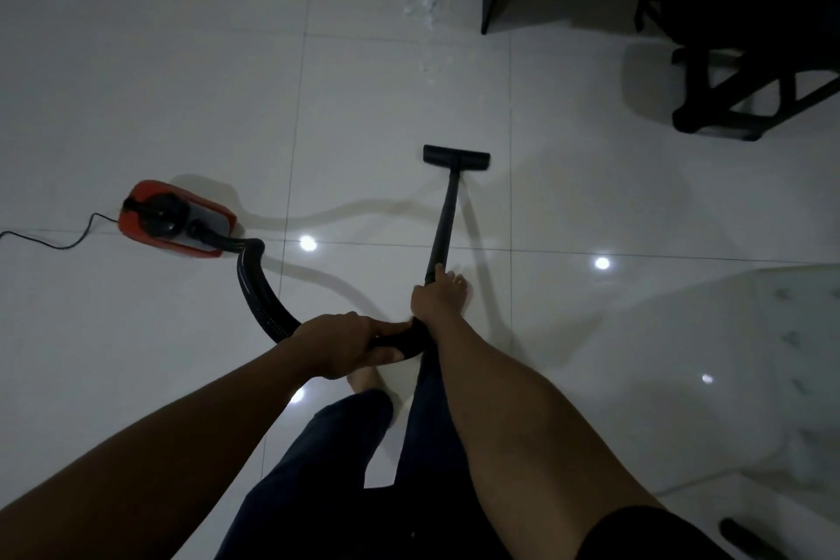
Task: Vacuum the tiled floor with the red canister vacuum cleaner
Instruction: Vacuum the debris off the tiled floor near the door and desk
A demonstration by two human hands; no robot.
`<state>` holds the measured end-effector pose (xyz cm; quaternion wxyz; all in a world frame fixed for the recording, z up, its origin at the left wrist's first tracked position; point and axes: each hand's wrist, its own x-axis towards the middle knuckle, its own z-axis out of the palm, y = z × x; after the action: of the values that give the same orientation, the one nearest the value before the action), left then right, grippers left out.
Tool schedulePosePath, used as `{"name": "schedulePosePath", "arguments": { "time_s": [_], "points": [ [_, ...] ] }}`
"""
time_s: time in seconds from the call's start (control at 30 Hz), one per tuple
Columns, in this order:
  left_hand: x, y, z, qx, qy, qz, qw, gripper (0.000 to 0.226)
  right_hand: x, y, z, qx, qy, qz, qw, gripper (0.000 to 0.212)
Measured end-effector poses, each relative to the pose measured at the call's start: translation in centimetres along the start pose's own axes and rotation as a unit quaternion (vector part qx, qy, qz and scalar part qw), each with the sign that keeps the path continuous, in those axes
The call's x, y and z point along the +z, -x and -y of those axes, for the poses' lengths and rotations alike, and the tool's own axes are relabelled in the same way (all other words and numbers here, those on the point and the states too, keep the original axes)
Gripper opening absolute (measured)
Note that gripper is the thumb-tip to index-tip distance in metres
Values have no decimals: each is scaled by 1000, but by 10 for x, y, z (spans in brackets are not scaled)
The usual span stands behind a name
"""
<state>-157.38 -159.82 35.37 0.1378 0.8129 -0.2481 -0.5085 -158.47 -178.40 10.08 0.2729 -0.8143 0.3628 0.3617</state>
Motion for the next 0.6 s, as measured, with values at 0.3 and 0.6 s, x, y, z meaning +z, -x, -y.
{"name": "schedulePosePath", "arguments": {
  "time_s": [0.3, 0.6],
  "points": [
    [-89, -91, -58, 1, 21, 8, 1000, 59, -193, 39, 71, 12, -148, 42, 988, 72],
    [-164, -165, -85, -16, 50, -22, 998, 59, -290, -29, 112, -32, -126, 55, 990, 72]
  ]
}}
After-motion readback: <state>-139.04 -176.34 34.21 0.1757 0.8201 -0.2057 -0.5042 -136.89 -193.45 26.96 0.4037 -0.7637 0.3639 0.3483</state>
